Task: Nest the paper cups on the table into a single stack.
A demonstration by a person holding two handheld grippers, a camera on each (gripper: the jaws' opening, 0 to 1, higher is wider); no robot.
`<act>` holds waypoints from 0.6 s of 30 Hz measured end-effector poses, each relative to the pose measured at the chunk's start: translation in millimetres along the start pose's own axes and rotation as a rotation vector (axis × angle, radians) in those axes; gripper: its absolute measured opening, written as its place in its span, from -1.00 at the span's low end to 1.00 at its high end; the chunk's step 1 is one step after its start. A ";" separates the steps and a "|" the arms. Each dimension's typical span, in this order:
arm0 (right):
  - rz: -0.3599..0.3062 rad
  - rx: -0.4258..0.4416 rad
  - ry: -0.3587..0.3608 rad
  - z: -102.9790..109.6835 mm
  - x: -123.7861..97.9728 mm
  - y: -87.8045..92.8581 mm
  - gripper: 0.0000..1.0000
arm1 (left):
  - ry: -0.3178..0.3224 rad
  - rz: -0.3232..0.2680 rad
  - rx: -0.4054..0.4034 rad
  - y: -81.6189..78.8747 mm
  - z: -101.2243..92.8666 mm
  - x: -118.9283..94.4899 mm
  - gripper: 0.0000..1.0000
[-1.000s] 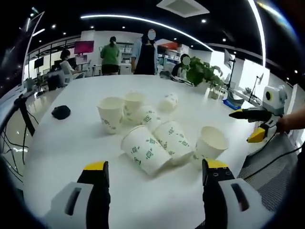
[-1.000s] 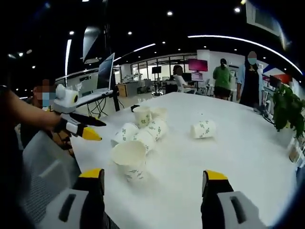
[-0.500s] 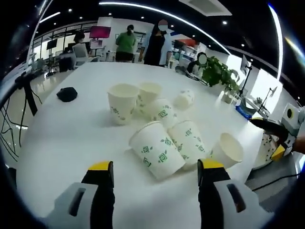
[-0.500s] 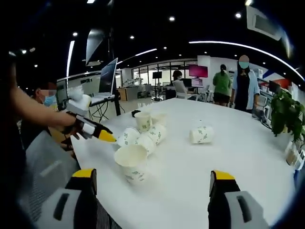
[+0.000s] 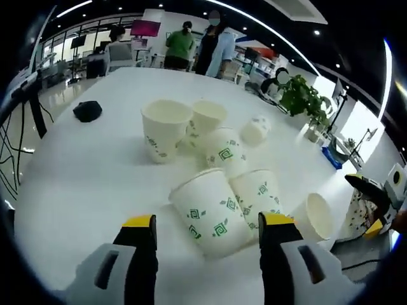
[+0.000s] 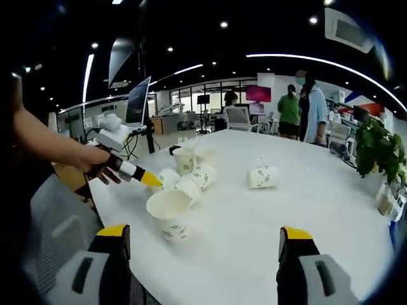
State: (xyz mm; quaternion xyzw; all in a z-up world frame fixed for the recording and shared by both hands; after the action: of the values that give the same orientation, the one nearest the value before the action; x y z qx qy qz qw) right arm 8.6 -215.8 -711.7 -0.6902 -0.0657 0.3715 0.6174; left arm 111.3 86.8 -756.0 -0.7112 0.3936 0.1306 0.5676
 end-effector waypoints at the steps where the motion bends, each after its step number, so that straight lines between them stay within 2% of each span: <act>1: 0.001 0.000 0.001 -0.2 0.1 0.2 0.96 | 0.000 0.002 -0.003 0.0 -0.3 0.5 0.25; 5: 0.002 0.004 0.004 -2.1 0.2 2.1 0.96 | -0.010 0.025 -0.018 0.7 -5.0 4.5 0.18; 10: 0.011 0.006 0.004 -3.7 1.4 4.9 0.94 | -0.015 0.039 -0.078 -3.9 -5.6 10.0 0.12; 18: 0.024 -0.002 -0.001 -0.1 2.0 4.2 0.92 | -0.039 0.074 -0.067 -9.0 1.5 21.6 0.04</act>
State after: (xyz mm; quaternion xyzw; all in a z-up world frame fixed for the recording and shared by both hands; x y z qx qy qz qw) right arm 8.5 -215.8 -716.3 -0.6915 -0.0582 0.3793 0.6121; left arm 132.3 79.7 -763.8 -0.7122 0.4038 0.1782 0.5459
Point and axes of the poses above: the point that each gripper's makers call its tool centre point, and the gripper's own axes: x roughly forward along the fingers, z roughly to its left, y roughly out of its underside, the point moved 9 cm from there along -x, roughly backward along the fingers
